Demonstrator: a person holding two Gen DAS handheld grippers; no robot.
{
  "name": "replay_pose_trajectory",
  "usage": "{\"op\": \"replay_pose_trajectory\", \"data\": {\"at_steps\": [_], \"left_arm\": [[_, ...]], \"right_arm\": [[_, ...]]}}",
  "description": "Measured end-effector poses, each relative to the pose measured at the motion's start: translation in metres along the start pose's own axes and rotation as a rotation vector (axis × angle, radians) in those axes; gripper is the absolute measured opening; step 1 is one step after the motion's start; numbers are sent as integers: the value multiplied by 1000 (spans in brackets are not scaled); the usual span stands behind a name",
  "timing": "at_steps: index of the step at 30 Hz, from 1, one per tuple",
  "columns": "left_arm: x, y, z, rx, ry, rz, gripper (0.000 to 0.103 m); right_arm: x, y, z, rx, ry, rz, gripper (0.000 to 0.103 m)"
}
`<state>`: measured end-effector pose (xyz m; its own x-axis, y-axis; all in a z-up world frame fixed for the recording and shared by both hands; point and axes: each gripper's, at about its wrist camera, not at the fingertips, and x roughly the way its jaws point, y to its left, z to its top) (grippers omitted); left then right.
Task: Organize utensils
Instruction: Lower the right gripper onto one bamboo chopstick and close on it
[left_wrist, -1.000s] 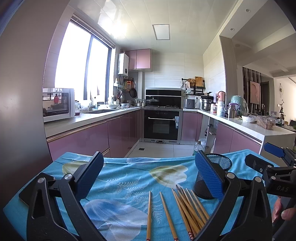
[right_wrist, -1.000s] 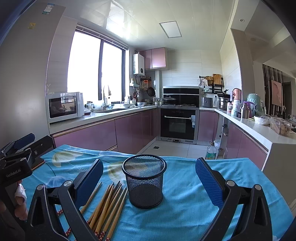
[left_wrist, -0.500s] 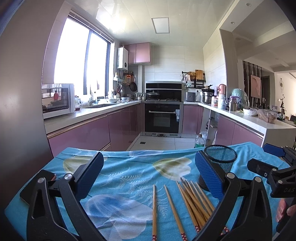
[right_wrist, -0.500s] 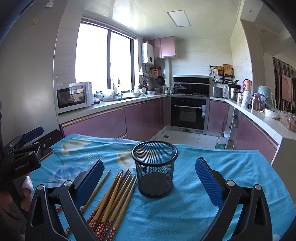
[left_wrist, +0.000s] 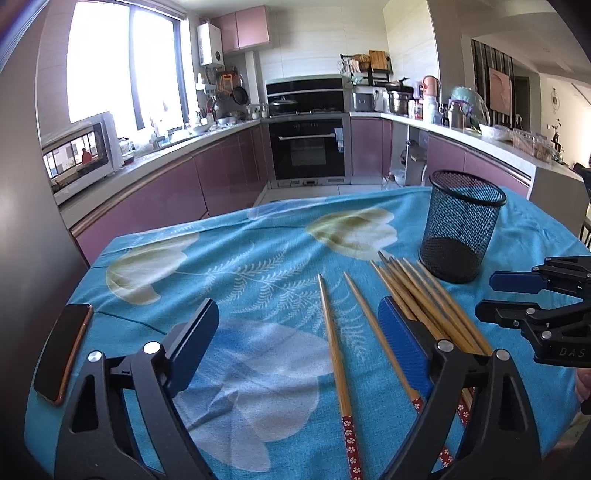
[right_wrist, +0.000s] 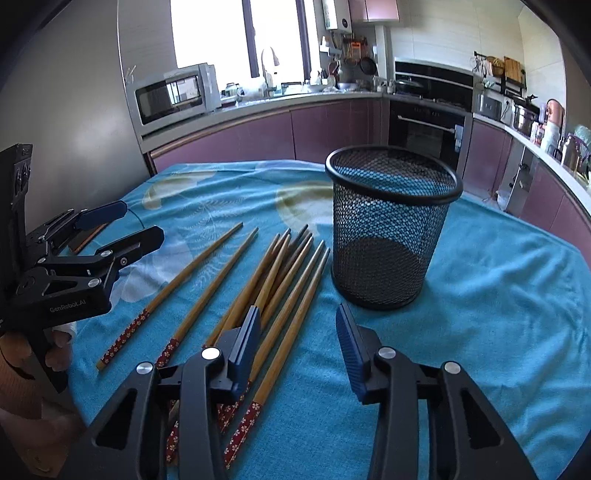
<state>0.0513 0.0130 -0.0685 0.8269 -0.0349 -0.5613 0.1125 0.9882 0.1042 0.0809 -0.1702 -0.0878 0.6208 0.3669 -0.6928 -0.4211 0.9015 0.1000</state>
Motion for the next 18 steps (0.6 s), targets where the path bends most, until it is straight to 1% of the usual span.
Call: {"op": "replay_pose_trajectory", "data": {"at_steps": [1,2,5,6,8,10,11,14,15,17,18], "left_arm": [[5,-1,1,4,19,-10,81],[10,-3,1,9,38,-22,79],[24,-6,1,20,93,-50,72],[27,-7,2,24,112,-55,69],[37,-10,2,29,153,-73,66],[47,-12,0,33,192,-85,58],[53,-12,-1,34,213,-92,57],[68,-12,-3,25,268,-129,47],[72,-13,-3,17,285,-142,43],[76,-12,-3,4,290,-151,42],[78,-13,-2,2,292,-152,38]], "right_arm": [[4,-1,0,10,17,6,36],[8,-2,-1,20,34,11,33],[18,-7,-1,54,87,17,24],[20,-8,-1,64,100,25,23],[23,-8,-1,76,110,36,22],[27,-6,0,73,121,30,22],[29,-5,1,72,128,28,22],[35,-5,6,74,145,27,22],[36,-5,7,73,149,28,21],[38,-7,8,81,153,27,16],[39,-9,9,91,155,35,12]]}}
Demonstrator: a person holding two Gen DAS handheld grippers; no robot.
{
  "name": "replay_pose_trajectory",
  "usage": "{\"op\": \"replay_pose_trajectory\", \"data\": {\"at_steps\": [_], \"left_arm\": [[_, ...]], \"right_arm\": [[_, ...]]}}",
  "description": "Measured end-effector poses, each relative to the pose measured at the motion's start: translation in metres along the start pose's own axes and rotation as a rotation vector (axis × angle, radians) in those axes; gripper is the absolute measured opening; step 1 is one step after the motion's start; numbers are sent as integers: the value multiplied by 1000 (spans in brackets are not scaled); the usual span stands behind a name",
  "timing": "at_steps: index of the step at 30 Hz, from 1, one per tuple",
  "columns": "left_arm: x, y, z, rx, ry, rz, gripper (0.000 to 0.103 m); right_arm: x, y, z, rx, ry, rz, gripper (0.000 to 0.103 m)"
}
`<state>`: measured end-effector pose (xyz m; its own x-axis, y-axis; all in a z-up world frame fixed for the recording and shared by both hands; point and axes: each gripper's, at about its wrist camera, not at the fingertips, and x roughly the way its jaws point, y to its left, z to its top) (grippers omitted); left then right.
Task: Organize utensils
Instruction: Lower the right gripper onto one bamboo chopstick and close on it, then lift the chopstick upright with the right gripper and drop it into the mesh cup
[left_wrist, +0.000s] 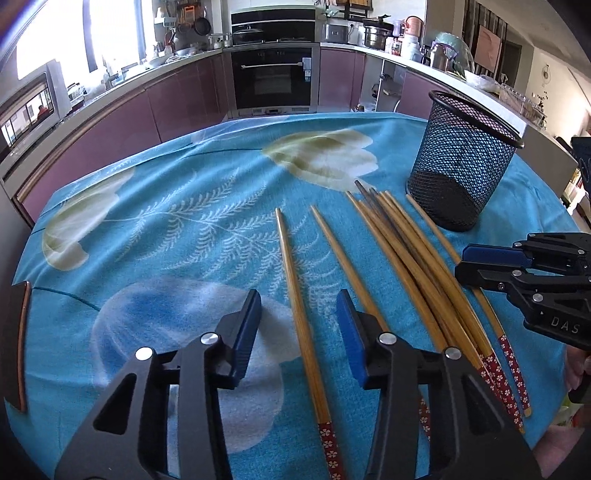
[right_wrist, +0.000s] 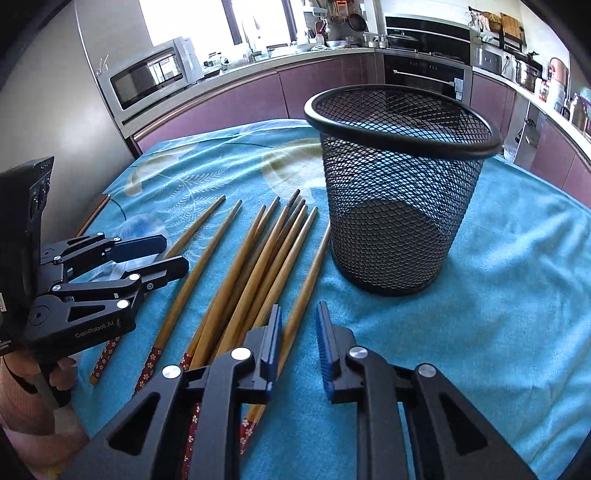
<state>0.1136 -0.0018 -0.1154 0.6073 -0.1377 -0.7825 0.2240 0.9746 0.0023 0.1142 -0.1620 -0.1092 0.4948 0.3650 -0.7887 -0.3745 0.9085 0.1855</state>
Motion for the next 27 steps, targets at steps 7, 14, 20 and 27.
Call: {"op": "replay_pose_trajectory", "data": {"at_steps": [7,14,20,27], "left_arm": [[5,-2,7,-40,18,-32,9],[-5,-4,5,-62,8,-52,8],[-33,2,9,-92,-37,-122,8],[-88,5,23,-101,-162,-230,8]], "right_arm": [[-1,-7,1,24,4,41,6],[-15,-4,2,-10,-29,57,6],[-43,-4,1,-35,-105,98,6],[-85,-12,6,-32,-239,152,6]]}}
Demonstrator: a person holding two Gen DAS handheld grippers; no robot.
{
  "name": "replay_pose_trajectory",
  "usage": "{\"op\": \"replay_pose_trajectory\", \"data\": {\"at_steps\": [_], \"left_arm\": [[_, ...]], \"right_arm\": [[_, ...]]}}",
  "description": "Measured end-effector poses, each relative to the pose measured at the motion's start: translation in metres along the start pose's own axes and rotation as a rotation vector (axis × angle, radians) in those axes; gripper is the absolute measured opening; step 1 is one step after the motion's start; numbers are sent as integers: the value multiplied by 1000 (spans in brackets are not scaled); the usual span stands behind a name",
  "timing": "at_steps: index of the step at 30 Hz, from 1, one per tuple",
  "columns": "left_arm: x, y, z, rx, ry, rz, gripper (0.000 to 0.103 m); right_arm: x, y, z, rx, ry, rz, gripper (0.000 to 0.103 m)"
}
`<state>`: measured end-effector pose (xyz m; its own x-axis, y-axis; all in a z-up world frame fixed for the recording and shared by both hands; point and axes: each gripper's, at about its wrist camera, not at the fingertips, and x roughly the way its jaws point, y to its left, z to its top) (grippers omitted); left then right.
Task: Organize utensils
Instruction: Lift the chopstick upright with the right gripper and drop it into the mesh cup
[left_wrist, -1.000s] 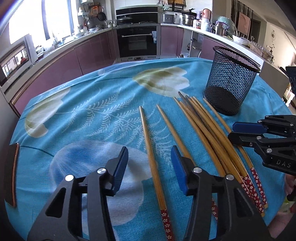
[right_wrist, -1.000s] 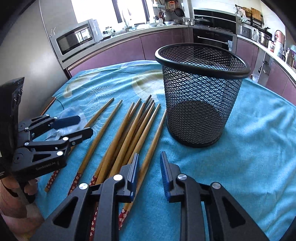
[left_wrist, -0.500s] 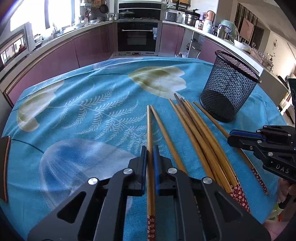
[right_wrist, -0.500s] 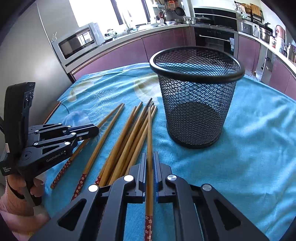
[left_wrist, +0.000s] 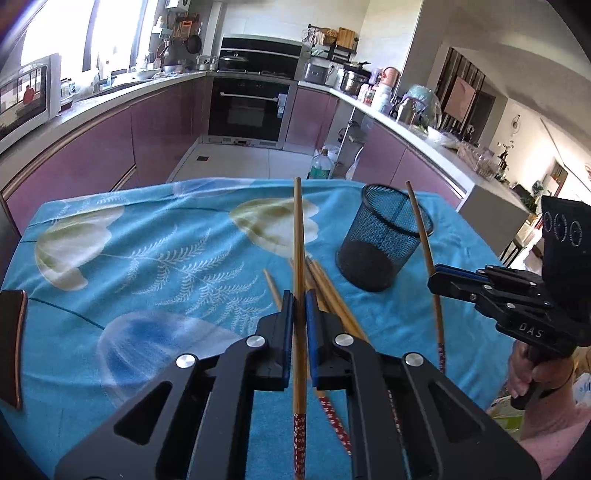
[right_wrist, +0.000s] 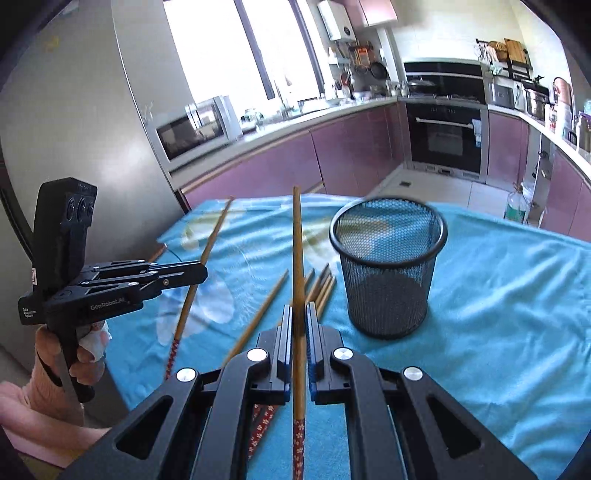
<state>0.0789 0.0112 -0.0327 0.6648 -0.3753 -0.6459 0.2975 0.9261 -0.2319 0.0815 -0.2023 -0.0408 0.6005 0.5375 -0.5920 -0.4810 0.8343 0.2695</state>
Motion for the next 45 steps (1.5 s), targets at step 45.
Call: {"op": "replay_pose_trajectory", "data": {"at_steps": [45], "left_arm": [[75,-100,130,132,-29,-120,8]], "right_arm": [[12,-66,92,-6,32,-46,6]]}}
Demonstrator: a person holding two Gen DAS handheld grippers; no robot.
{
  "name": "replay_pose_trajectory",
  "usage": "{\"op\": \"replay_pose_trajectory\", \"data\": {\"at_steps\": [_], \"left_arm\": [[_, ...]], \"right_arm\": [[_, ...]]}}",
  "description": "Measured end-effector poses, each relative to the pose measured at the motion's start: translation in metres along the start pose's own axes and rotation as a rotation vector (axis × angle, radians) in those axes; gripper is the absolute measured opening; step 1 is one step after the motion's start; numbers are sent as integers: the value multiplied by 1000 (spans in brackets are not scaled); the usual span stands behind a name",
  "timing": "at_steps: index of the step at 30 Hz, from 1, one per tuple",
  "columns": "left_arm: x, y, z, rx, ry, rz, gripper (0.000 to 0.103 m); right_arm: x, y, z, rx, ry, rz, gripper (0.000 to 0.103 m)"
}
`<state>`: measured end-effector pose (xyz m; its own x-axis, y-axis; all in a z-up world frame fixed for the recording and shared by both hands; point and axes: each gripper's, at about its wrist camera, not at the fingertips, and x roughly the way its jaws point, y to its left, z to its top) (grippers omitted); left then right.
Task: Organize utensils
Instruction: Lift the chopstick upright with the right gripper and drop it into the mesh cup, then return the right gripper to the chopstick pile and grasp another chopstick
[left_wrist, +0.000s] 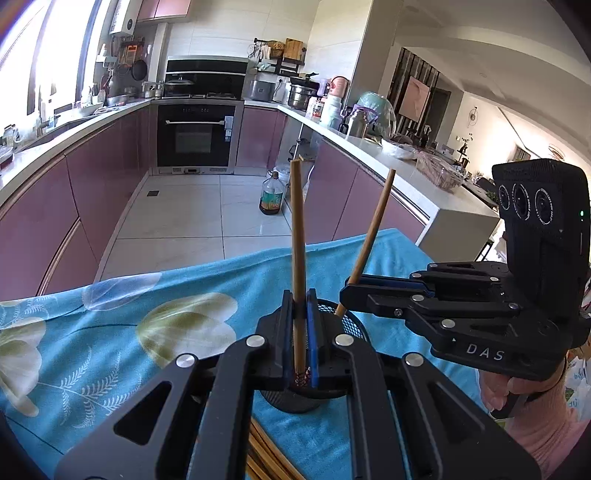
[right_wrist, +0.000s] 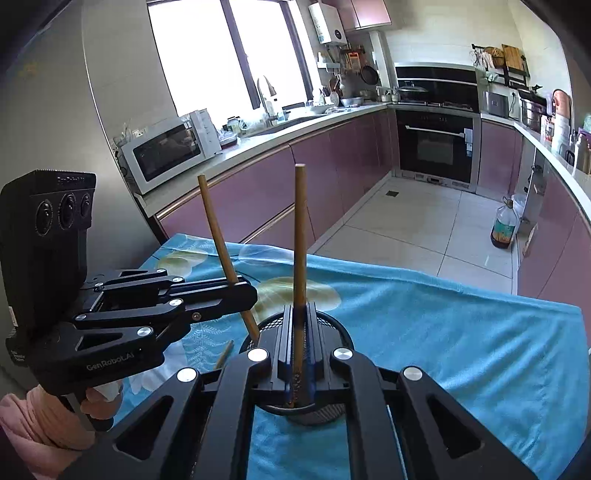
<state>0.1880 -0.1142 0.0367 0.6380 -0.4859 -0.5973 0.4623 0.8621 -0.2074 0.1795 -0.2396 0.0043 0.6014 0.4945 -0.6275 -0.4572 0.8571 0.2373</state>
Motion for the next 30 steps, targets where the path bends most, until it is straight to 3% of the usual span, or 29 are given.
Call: {"op": "replay_pose_trajectory", "data": {"at_steps": [6,8,11,16,21,24,30], "left_arm": [[16,9,-2,-13,18,18,8],[11,16,-6,-18,16,25,12],[8,19,-9,-23,1,50,27],[-15,21,-24,-15,-48,115,35],[-42,29,-46,-7,-76,180,45],[-47,30,-70,8,-43,211,47],[-27,36,-126,8,101,224,47]], "right_arm": [[12,-3,6,27,14,-10,8],[14,-6,8,40,9,-17,11],[14,-9,7,60,-5,-24,29],[1,-4,-3,60,-46,-45,29],[-28,12,-18,21,-120,4,35],[-38,31,-35,-30,-124,36,43],[-22,57,-68,-71,-37,62,43]]}}
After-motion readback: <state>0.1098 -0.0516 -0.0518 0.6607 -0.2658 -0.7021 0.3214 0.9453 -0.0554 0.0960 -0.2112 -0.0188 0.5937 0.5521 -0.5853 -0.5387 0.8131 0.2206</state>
